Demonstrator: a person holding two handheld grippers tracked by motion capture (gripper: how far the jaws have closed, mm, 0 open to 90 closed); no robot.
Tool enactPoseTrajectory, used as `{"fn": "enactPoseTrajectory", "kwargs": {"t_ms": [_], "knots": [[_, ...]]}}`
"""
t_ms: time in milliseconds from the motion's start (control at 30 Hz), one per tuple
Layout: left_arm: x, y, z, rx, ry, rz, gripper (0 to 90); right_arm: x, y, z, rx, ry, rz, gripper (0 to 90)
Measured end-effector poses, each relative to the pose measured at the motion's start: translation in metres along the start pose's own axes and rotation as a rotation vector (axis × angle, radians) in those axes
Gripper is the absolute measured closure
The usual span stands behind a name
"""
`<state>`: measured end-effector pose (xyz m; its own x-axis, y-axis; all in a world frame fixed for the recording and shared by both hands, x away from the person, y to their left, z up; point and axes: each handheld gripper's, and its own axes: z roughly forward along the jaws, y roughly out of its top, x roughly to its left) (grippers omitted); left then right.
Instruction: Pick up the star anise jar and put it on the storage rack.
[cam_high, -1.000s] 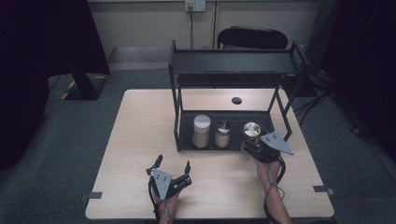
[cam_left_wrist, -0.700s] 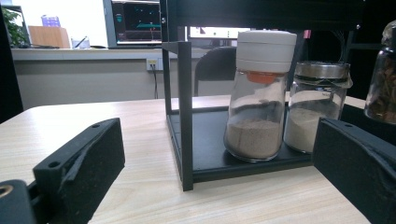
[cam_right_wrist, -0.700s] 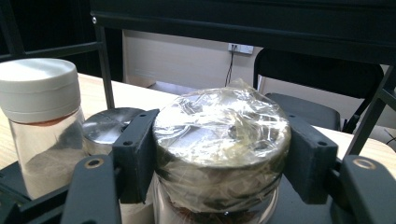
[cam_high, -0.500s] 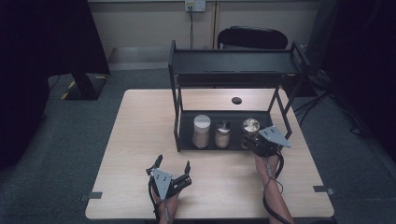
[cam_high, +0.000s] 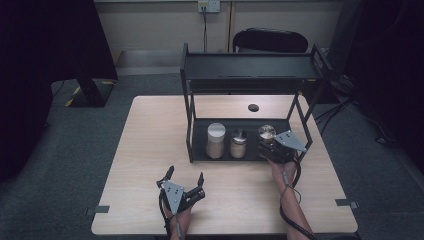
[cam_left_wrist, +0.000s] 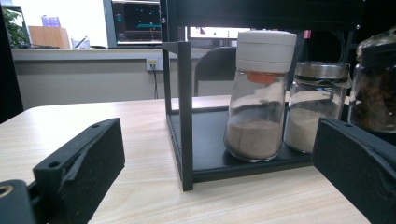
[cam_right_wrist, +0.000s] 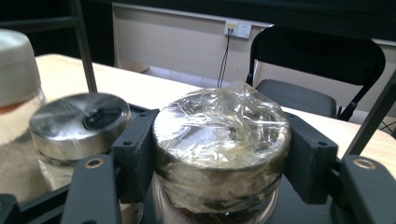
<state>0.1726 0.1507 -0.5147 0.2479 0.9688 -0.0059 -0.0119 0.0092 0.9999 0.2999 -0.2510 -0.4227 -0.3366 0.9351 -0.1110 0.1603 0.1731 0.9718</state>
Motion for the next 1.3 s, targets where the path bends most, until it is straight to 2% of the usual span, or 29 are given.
{"fn": "enactPoseTrajectory", "kwargs": {"t_ms": [333,767,900,1300], "knots": [[0.0,0.0,0.0,0.0,0.001,0.0,2.2,0.003,-0.006,0.009,0.016,-0.009,0.008,34.6],[0.0,0.0,0.0,-0.001,0.002,0.0,2.1,0.006,-0.011,0.013,0.017,-0.006,0.021,34.6],[-0.001,0.0,0.0,-0.001,0.003,0.0,2.2,0.008,-0.012,0.013,0.018,-0.021,0.03,34.6],[-0.001,0.0,0.0,-0.001,0.006,0.0,2.2,0.008,-0.018,0.009,0.006,-0.027,0.051,34.6]]}}
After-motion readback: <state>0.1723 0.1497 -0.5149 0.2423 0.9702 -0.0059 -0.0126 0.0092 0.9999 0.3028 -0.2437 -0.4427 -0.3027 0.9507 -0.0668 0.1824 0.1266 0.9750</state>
